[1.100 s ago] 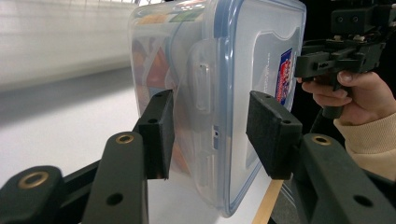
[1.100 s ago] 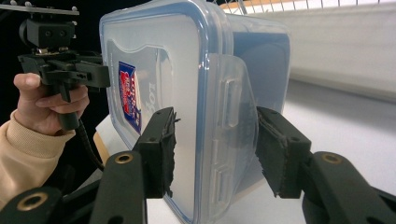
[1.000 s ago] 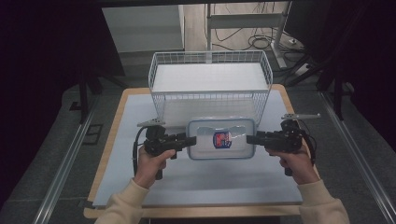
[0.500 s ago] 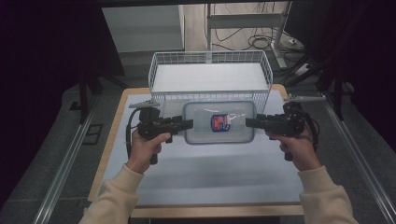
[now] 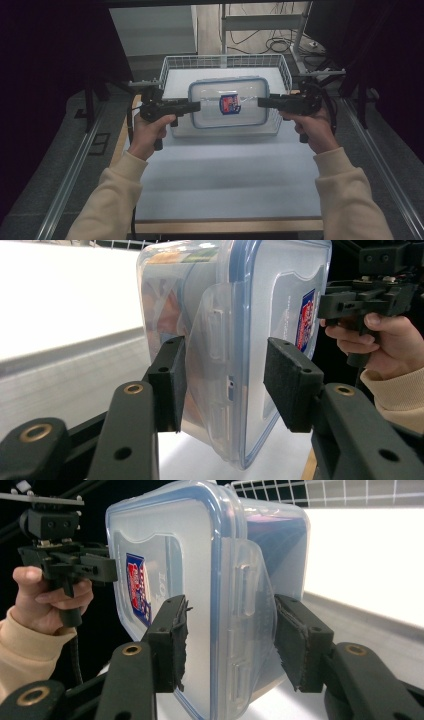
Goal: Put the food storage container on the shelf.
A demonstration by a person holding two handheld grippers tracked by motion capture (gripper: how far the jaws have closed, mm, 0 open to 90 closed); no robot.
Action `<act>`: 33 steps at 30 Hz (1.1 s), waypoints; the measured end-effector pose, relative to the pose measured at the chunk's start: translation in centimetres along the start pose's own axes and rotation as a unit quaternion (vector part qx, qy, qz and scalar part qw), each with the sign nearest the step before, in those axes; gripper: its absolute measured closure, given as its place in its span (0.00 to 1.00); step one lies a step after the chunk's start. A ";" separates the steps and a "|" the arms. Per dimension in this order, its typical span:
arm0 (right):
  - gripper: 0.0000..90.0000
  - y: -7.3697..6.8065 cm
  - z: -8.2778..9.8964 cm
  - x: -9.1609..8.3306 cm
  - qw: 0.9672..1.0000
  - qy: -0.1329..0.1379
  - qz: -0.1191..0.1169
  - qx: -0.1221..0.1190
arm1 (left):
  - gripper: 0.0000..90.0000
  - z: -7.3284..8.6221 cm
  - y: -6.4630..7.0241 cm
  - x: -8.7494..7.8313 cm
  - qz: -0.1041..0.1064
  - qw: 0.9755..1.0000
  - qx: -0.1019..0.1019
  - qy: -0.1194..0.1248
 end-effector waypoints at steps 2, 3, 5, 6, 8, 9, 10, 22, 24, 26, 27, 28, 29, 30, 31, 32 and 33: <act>0.55 0.1 -0.3 0.0 1.000 0.001 -0.001 0.003 | 0.59 -0.4 0.0 0.1 0.001 1.000 0.001 0.001; 0.55 0.4 -0.8 0.0 1.000 0.005 -0.002 0.005 | 0.59 -0.6 0.0 0.1 0.001 1.000 0.001 0.000; 0.55 0.6 -1.3 -0.1 1.000 0.009 0.000 0.007 | 0.59 -1.3 -0.3 0.4 0.004 1.000 0.001 -0.001; 0.55 0.6 -1.3 -0.1 1.000 0.009 0.000 0.007 | 0.59 -1.3 -0.3 0.4 0.004 1.000 0.001 -0.001; 0.55 0.9 -1.6 0.0 1.000 0.009 0.001 0.011 | 0.59 -1.7 -0.5 0.7 0.004 1.000 0.001 -0.003; 0.55 1.1 -1.7 0.0 1.000 0.008 0.001 0.012 | 0.59 -2.0 -0.7 0.8 0.005 1.000 0.000 -0.005; 0.55 1.5 -2.1 0.2 1.000 0.007 0.001 0.015 | 0.59 -2.5 -1.0 1.1 0.006 1.000 -0.001 -0.008; 0.54 4.1 -5.0 1.9 0.999 0.004 -0.004 0.041 | 0.60 -6.1 -3.5 2.2 0.012 1.000 -0.012 -0.010; 0.54 4.6 -5.4 2.4 0.999 0.003 -0.005 0.045 | 0.60 -6.4 -4.0 2.4 0.010 1.000 -0.020 -0.012; 0.54 5.3 -5.8 3.1 0.999 -0.004 -0.002 0.053 | 0.60 -6.7 -5.1 2.9 0.009 0.999 -0.028 -0.021; 0.54 5.3 -5.8 3.1 0.999 -0.004 -0.002 0.053 | 0.60 -6.7 -5.1 2.9 0.009 0.999 -0.028 -0.021; 0.54 5.6 -5.9 3.3 0.998 -0.006 -0.001 0.055 | 0.60 -6.8 -5.6 3.1 0.010 0.999 -0.031 -0.025; 0.54 6.0 -6.0 3.6 0.998 -0.011 -0.001 0.060 | 0.60 -6.8 -5.9 3.3 0.011 0.999 -0.033 -0.028; 0.54 6.2 -6.0 3.8 0.998 -0.015 0.000 0.064 | 0.60 -6.8 -6.2 3.5 0.011 0.999 -0.037 -0.030; 0.54 6.8 -6.0 4.3 0.997 -0.021 0.002 0.070 | 0.60 -6.7 -6.5 3.7 0.010 0.999 -0.041 -0.034; 0.54 7.0 -6.0 4.5 0.997 -0.024 0.002 0.074 | 0.59 -6.6 -7.0 4.0 0.007 0.998 -0.043 -0.040; 0.54 7.0 -6.0 4.5 0.997 -0.024 0.002 0.074 | 0.59 -6.6 -7.0 4.0 0.007 0.998 -0.043 -0.040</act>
Point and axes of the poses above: each handheld gripper's, and its own axes: x roughly forward along the jaws, z roughly out of its underside, y roughly to its right, the point moved 6 cm from there along x, roughly forward along the jaws, and after that the axes turned 2 degrees about -x, right-handed, at the moved point
